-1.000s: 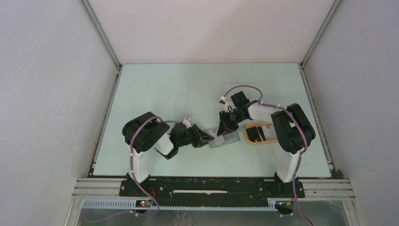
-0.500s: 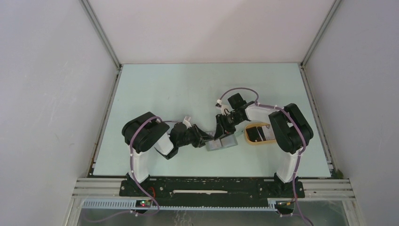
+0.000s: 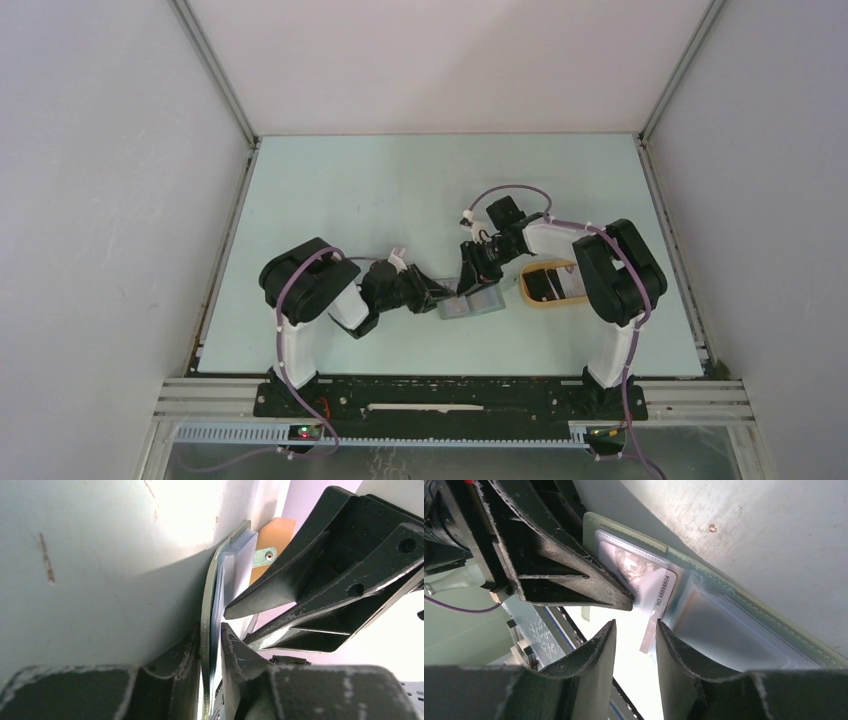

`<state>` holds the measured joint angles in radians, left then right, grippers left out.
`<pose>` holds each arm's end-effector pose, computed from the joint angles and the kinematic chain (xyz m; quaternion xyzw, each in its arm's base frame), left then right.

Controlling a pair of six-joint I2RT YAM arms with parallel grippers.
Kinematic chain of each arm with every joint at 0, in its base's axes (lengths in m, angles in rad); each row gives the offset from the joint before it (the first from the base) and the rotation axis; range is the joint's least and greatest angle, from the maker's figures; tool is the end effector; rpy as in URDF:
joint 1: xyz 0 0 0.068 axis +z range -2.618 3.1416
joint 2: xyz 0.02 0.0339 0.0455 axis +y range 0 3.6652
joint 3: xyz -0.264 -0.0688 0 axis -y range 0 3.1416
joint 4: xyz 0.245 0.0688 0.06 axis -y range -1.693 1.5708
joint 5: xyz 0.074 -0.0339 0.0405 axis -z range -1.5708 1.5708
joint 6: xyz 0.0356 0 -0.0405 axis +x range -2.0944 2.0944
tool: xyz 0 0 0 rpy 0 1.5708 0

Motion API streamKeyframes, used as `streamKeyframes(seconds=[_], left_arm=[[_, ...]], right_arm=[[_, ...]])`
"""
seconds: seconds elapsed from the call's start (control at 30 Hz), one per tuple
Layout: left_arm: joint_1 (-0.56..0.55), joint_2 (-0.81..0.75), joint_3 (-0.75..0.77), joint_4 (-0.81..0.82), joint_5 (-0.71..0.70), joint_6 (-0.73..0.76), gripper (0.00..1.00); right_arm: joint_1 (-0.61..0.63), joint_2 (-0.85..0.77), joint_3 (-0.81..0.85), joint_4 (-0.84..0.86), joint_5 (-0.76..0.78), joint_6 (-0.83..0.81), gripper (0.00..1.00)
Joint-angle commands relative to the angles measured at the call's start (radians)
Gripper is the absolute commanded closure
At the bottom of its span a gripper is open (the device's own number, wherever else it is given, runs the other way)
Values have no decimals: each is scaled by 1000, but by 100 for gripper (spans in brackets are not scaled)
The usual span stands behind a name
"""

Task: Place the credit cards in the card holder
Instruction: Insert the credit card into the card holder.

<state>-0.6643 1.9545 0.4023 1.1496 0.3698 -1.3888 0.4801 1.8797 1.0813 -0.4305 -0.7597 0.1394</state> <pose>0.2141 -0.1840 0.0725 -0.1958 0.8027 -0.5431 0.1494 0.2970 0.1823 0.1374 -0.2173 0.8912 0.3961 0.0391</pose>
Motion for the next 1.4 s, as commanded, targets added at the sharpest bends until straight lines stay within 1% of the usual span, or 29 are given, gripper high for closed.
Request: streamKeyframes(seconds=[0.0, 0.17, 0.3, 0.53, 0.7, 0.77, 0.9, 1.07, 1.17, 1.23, 1.37], left_arm=[[8, -3, -8, 7, -14, 5, 74], [7, -9, -11, 6, -15, 7, 70], [6, -9, -10, 8, -14, 7, 69], [7, -1, -9, 10, -13, 4, 71], [7, 9, -4, 12, -9, 1, 72], [8, 10, -5, 14, -10, 0, 72], [7, 9, -6, 18, -10, 0, 72], [7, 10, -5, 21, -7, 0, 71], [8, 8, -6, 30, -7, 0, 70], [8, 1, -12, 40, -14, -1, 70], [13, -21, -36, 39, -34, 3, 68]], right_arm=[[6, 15, 37, 2, -46, 3, 57], [22, 32, 46, -7, -53, 1, 57], [35, 13, 50, -13, -46, -11, 58], [45, -47, 50, -25, 121, -48, 58], [61, -49, 49, -22, 168, -51, 58], [60, -30, 50, -23, 165, -47, 58], [58, -5, 50, -25, 110, -36, 58], [63, -13, 49, -18, -23, -34, 59], [63, -20, 50, -13, -74, -33, 60], [62, -27, 50, -12, -77, -36, 60], [37, -63, 65, -51, -16, -96, 59]])
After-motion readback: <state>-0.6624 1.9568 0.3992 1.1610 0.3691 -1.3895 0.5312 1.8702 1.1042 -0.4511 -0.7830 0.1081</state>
